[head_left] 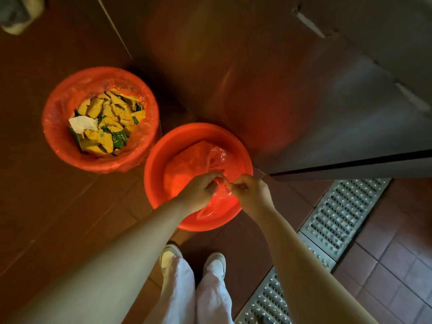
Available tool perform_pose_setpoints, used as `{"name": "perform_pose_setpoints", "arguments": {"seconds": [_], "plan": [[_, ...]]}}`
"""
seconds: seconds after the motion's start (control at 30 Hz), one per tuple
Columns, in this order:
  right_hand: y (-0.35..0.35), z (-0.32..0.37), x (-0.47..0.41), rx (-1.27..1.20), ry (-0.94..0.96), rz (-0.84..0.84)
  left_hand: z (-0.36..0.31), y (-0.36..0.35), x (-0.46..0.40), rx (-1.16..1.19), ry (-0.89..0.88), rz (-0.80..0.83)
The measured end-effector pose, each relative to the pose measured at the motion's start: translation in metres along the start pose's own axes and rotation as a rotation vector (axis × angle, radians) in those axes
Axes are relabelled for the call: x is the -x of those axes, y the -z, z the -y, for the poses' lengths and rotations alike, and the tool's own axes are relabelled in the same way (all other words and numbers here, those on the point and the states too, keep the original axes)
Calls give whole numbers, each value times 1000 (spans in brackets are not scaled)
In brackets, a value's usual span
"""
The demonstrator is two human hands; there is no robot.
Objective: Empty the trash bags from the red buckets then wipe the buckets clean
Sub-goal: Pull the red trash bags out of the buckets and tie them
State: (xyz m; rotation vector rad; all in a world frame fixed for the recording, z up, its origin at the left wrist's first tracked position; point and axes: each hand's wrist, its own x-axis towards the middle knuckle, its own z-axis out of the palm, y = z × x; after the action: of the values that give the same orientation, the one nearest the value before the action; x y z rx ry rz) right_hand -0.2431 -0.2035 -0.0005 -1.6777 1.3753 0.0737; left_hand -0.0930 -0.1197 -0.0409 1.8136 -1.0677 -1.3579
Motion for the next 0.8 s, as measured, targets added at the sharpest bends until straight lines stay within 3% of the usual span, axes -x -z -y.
{"name": "perform_pose_setpoints", "arguments": {"seconds": [0.17,0.27,0.4,0.5,0.67,0.8], "plan": [[-15,10,3,19,6,-25,3,18,1,-72,44,28],[-27,11,12,-32,18,-170,-8,29,-9,43,134,27],[-39,11,23,-21,192,-314,-18,39,-19,146,230,43],[-46,12,27,70,332,-323,-15,45,-20,276,326,49],[-54,7,28,185,455,-308,-13,49,-22,316,409,53],[-60,4,31,298,504,-302,-20,49,-23,474,517,68]]}}
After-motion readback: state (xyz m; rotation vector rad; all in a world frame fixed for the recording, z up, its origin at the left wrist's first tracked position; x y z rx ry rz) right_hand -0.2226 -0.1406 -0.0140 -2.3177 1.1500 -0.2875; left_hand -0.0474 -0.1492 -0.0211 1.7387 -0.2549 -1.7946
